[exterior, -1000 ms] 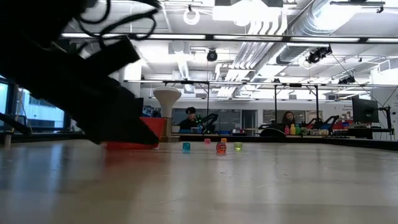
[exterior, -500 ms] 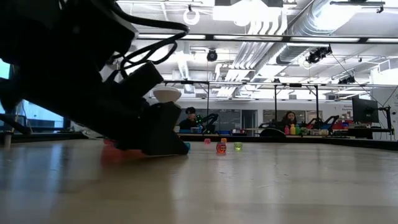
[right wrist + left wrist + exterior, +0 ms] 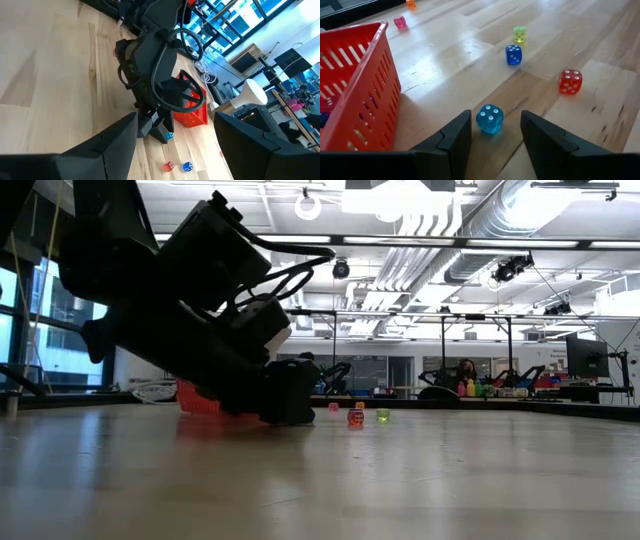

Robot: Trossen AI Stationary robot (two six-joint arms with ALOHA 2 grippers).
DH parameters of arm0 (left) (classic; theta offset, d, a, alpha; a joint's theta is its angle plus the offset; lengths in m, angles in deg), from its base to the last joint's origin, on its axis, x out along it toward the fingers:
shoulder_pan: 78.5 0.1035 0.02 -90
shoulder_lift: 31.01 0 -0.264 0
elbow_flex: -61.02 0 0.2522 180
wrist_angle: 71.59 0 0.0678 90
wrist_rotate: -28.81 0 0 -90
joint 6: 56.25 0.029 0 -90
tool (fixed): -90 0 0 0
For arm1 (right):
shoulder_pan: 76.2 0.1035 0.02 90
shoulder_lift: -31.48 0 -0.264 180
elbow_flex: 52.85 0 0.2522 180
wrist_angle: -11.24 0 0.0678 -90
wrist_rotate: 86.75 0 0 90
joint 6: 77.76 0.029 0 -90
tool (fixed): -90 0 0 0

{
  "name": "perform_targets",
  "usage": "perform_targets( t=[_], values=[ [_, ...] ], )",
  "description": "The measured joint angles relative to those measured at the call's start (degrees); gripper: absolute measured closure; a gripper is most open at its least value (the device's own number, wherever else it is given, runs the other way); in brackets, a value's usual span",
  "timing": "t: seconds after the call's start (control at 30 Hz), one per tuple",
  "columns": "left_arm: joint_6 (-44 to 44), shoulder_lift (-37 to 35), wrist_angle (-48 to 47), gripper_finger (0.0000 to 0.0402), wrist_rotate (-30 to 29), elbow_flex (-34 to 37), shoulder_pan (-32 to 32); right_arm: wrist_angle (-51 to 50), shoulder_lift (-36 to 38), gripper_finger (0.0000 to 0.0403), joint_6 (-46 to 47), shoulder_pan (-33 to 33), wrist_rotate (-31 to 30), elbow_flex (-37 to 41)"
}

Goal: Pick & Place Dice
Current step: Put the light blue die into the red basket

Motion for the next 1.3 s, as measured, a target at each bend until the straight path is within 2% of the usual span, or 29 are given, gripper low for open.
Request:
perform_targets(
  t=[0.43,0.57,0.8,1.0,1.13,1.3],
  values=[
    [0.02,-0.02,0.48,0.0238,3.61,-0.04,2.63,-0.44,0.0,0.0149,-0.04,-0.15,1.31,-0.02],
    [0.02,0.0,0.42,0.0268,4.35,-0.07,2.69,-0.44,-0.02,0.0149,-0.04,-0.15,1.36,-0.02],
    [0.12,0.07,0.2,0.0353,4.49,-0.07,1.86,-0.43,-0.02,0.0149,-0.04,-0.15,1.37,-0.04],
    [3.72,-0.16,0.06,0.0357,4.28,-0.04,1.68,-0.51,-0.02,0.0149,0.97,-0.15,2.03,-0.04],
    [7.8,-3.81,-1.7,0.0357,6.21,0.31,0.38,-0.82,-0.04,0.0149,1.17,-0.15,2.89,-0.04],
    [14.92,-15.25,-5.96,0.0357,7.59,0.07,-2.09,-1.58,-0.07,0.0149,1.46,-0.16,2.89,-0.04]
  ],
)
